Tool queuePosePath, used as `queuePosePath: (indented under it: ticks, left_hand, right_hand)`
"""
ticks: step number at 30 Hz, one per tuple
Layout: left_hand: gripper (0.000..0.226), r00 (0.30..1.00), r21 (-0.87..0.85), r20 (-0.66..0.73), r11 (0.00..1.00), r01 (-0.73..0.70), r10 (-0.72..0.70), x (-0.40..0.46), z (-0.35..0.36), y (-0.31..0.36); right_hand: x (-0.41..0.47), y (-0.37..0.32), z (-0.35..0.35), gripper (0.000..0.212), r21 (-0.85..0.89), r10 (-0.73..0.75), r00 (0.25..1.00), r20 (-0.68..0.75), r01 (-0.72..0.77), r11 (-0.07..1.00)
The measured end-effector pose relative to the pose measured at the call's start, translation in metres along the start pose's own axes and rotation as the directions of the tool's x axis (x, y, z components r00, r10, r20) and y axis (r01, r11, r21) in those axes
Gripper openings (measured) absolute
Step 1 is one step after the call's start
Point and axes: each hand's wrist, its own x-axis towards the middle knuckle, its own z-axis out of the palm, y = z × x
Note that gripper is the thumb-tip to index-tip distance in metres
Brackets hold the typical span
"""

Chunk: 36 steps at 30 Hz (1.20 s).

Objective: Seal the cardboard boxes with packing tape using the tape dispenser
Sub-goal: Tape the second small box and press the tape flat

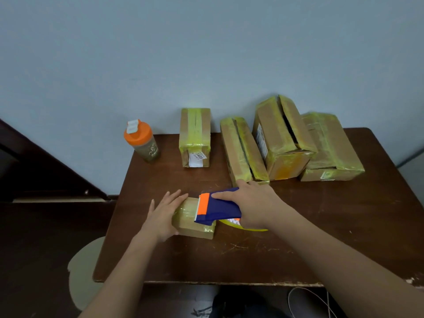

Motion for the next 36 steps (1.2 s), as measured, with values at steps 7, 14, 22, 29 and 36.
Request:
queuePosePath:
  ticks: [7, 14, 22, 29, 36]
  left_hand:
    - [0.113, 0.984, -0.206, -0.152, 0.976, 0.065, -0.098, -0.024, 0.017, 0.010]
    - [0.095, 0.969, -0.049, -0.248, 0.998, -0.026, 0.013, -0.043, 0.044, 0.013]
    - [0.076, 0.971, 0.079, -0.240, 0.997, 0.006, 0.013, -0.040, 0.044, 0.012]
    - [0.074, 0.982, 0.247, -0.185, 0.966, 0.074, -0.028, -0.034, 0.042, 0.020]
    - [0.074, 0.974, 0.239, -0.223, 0.971, 0.026, 0.029, -0.036, 0.048, 0.034]
  right_hand:
    - [0.006, -0.007, 0.007, 0.080, 0.003, 0.002, 1.000, 0.018, -0.002, 1.000]
    - [0.005, -0.004, 0.006, 0.079, 0.011, 0.008, 0.999, 0.046, -0.008, 1.000]
    - [0.004, -0.006, 0.006, 0.079, 0.014, 0.001, 0.997, 0.080, -0.002, 1.000]
    - [0.007, -0.009, 0.010, 0.083, -0.012, 0.033, 0.997, 0.075, -0.032, 0.999]
    - [0.004, -0.008, 0.011, 0.079, 0.002, 0.023, 0.996, 0.084, -0.023, 1.000]
